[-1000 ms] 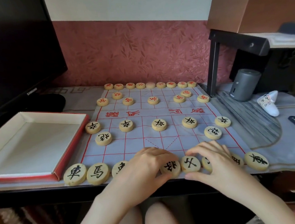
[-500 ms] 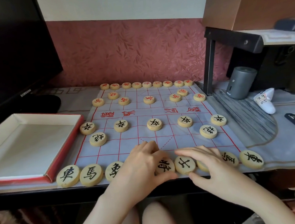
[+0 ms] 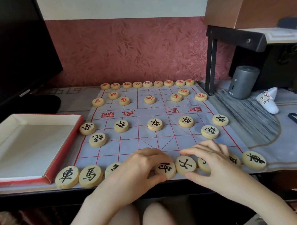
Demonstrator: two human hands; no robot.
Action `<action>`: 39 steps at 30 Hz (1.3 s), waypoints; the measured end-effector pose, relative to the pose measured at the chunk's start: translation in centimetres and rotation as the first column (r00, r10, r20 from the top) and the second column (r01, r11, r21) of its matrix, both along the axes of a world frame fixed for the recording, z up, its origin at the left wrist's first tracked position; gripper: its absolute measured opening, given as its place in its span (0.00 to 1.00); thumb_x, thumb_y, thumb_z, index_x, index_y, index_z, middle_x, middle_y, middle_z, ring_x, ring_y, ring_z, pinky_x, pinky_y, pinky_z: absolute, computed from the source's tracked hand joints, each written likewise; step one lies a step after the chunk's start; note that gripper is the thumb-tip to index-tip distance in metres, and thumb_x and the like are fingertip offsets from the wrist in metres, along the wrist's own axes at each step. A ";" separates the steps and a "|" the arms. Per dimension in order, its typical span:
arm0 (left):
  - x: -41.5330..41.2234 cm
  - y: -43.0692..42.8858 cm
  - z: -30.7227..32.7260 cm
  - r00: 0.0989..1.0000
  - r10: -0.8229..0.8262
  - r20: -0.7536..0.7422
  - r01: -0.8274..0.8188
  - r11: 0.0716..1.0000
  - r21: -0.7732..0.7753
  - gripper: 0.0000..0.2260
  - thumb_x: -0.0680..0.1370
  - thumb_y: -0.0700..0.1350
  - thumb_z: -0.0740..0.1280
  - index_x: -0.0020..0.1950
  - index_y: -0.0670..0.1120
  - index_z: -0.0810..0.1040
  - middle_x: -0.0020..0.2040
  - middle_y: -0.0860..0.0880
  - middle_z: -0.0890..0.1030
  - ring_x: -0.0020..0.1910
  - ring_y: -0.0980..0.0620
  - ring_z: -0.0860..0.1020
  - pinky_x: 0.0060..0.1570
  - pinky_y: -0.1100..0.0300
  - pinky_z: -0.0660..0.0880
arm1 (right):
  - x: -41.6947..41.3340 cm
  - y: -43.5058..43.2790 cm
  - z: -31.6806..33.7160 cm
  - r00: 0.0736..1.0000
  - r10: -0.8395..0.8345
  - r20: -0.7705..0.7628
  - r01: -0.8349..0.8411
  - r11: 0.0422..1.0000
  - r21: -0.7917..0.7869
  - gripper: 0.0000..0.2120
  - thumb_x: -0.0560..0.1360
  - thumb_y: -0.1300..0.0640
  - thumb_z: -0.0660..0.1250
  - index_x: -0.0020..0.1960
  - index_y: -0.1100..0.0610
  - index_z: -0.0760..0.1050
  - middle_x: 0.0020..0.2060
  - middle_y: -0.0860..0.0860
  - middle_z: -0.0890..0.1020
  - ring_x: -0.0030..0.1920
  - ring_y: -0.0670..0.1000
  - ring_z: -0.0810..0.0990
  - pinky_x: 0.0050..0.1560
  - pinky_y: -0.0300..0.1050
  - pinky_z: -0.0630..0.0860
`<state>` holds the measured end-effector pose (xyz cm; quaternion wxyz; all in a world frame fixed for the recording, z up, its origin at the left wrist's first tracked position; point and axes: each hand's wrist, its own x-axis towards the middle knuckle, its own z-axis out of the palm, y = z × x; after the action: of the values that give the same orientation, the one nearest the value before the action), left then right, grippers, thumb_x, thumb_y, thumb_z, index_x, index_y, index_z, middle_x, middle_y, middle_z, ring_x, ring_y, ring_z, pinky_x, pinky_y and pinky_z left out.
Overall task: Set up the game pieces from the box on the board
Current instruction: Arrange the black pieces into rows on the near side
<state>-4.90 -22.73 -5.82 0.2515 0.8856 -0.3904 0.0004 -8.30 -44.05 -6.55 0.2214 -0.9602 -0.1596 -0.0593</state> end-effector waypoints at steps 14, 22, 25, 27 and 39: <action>0.2 -0.1 -0.9 0.993 0.084 0.088 -0.084 0.996 -0.001 0.30 0.67 0.68 0.61 0.64 0.56 0.72 0.61 0.60 0.73 0.59 0.61 0.66 0.64 0.71 0.54 | 0.3 -0.3 -0.6 0.998 -0.049 0.038 0.049 0.999 -0.006 0.27 0.58 0.27 0.58 0.55 0.33 0.66 0.52 0.30 0.71 0.60 0.37 0.63 0.59 0.26 0.49; 0.7 0.0 -1.3 0.999 0.025 0.035 -0.025 1.000 -0.011 0.22 0.69 0.59 0.60 0.61 0.56 0.74 0.58 0.59 0.76 0.57 0.62 0.68 0.59 0.76 0.55 | -0.2 0.0 0.2 1.000 0.027 -0.016 -0.027 1.000 0.005 0.19 0.70 0.45 0.69 0.59 0.37 0.67 0.55 0.20 0.60 0.55 0.22 0.52 0.59 0.26 0.51; 0.7 -0.2 -1.7 0.996 0.087 0.030 -0.087 0.996 -0.009 0.26 0.66 0.64 0.58 0.61 0.57 0.74 0.57 0.58 0.75 0.56 0.58 0.70 0.57 0.75 0.59 | -0.6 -0.1 0.3 0.998 0.024 -0.056 -0.023 0.999 0.025 0.24 0.72 0.49 0.68 0.61 0.32 0.59 0.49 0.25 0.67 0.54 0.21 0.50 0.58 0.23 0.52; 0.6 -0.2 -1.8 0.992 0.117 0.035 -0.117 0.993 -0.005 0.28 0.66 0.66 0.57 0.61 0.57 0.74 0.58 0.58 0.74 0.57 0.56 0.70 0.54 0.76 0.59 | -0.7 -0.1 0.2 0.998 0.008 -0.060 -0.006 1.000 0.031 0.26 0.71 0.46 0.68 0.61 0.30 0.57 0.50 0.25 0.66 0.57 0.24 0.51 0.57 0.22 0.51; 0.3 -0.1 -1.8 0.988 0.145 0.050 -0.144 0.989 -0.026 0.27 0.65 0.67 0.59 0.60 0.57 0.74 0.55 0.59 0.73 0.50 0.61 0.67 0.48 0.76 0.61 | 0.2 0.1 -1.1 1.000 0.006 0.031 -0.006 1.000 0.020 0.28 0.62 0.32 0.54 0.61 0.37 0.66 0.54 0.25 0.65 0.59 0.32 0.60 0.60 0.28 0.50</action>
<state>-4.63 -22.86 -7.61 0.2503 0.9085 -0.3315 0.0458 -8.12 -43.92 -7.68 0.2288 -0.9564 -0.1653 -0.0750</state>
